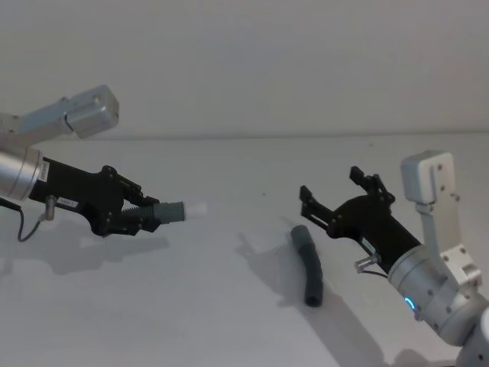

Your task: Use both hands to pick up one end of the pipe from the table, align the ends, and insert them.

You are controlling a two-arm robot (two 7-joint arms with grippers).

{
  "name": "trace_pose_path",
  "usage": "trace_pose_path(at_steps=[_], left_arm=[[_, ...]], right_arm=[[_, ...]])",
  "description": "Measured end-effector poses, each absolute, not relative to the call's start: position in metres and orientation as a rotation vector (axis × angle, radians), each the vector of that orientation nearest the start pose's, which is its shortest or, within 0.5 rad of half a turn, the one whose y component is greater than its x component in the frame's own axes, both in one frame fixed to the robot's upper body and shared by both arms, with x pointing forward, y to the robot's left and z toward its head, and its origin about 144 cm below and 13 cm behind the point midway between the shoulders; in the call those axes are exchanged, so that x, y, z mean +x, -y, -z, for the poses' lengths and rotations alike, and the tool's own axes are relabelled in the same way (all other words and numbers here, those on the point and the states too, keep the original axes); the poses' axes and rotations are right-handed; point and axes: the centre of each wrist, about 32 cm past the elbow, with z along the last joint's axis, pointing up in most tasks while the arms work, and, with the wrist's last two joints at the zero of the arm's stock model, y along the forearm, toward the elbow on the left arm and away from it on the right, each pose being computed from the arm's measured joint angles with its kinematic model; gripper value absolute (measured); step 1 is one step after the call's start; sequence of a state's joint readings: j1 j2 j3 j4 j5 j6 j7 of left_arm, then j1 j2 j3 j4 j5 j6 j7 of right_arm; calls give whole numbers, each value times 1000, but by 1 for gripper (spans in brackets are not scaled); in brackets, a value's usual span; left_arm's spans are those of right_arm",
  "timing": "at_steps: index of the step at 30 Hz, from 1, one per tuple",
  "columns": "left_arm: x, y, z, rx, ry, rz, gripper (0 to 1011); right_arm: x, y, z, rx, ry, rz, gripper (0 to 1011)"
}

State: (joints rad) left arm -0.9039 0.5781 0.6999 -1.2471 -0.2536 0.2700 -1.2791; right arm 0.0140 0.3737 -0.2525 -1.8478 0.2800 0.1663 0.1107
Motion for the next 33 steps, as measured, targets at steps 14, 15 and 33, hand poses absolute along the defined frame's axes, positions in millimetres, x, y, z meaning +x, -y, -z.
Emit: trace_pose_path(at_steps=[14, 15, 33], left_arm=[[627, -281, -1350, 611, 134, -92, 323], [627, -281, -1350, 611, 134, -92, 323], [627, -281, -1350, 610, 134, -92, 325]], right_arm=[[428, 204, -1256, -188, -13, 1089, 1004], [427, 202, -1257, -196, -20, 1093, 1004], [410, 175, -1268, -322, -195, 1247, 1004]])
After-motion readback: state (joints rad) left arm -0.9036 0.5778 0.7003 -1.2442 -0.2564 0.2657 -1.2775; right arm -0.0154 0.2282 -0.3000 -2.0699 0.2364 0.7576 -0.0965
